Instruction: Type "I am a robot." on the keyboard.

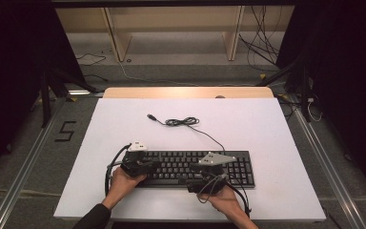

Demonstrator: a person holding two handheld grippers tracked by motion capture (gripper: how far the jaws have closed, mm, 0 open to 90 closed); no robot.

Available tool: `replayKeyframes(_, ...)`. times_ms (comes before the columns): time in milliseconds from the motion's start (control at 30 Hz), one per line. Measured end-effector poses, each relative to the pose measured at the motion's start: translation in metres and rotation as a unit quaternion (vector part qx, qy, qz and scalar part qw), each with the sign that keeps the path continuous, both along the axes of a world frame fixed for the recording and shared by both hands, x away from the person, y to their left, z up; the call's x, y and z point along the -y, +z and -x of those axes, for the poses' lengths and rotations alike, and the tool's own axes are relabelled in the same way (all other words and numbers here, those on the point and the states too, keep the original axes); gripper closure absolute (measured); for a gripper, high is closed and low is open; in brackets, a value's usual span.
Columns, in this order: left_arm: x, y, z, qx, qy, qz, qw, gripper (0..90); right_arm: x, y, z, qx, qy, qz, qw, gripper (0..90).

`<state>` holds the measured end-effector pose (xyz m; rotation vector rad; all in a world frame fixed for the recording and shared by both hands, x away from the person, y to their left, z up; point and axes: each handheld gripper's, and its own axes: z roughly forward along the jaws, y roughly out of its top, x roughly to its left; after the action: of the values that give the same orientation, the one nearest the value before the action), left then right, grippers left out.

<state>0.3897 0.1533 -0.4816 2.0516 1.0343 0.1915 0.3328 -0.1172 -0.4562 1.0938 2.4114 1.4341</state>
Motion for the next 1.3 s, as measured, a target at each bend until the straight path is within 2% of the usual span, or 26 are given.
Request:
replayKeyframes(233,0.0,0.0,0.001,0.003,-0.002,-0.002,1.0,89.0,0.001,0.001,0.001,0.004,-0.002,-0.001,1.0,34.5)
replayKeyframes(300,-0.001,0.001,0.001,0.007,-0.001,0.005,1.0,88.5,0.001,0.002,0.001,0.005,-0.003,-0.003,1.0,34.5)
replayKeyframes(333,-0.002,0.001,0.002,0.008,-0.002,0.01,0.9999,84.7,0.001,0.002,0.0,0.005,-0.003,-0.003,1.0,34.5)
replayKeyframes(600,-0.012,0.011,0.008,0.024,0.007,0.036,0.9991,75.9,0.001,0.002,0.0,0.007,-0.005,-0.002,1.0,34.7)
replayKeyframes(767,-0.018,0.015,0.013,0.024,0.012,0.053,0.9982,66.3,0.0,0.0,-0.002,0.009,-0.005,0.003,0.9999,35.8)
replayKeyframes(1000,-0.028,0.017,0.025,0.025,0.011,0.078,0.9966,54.5,-0.001,-0.002,-0.006,0.009,-0.008,0.009,0.9999,41.5)
replayKeyframes(1133,-0.034,0.019,0.032,0.028,0.014,0.089,0.9955,47.1,-0.002,-0.003,-0.008,0.007,-0.008,0.015,0.9998,47.7)
replayKeyframes(1300,-0.04,0.02,0.038,0.036,0.016,0.102,0.9941,42.6,-0.003,-0.005,-0.01,0.004,-0.007,0.025,0.9997,57.1)
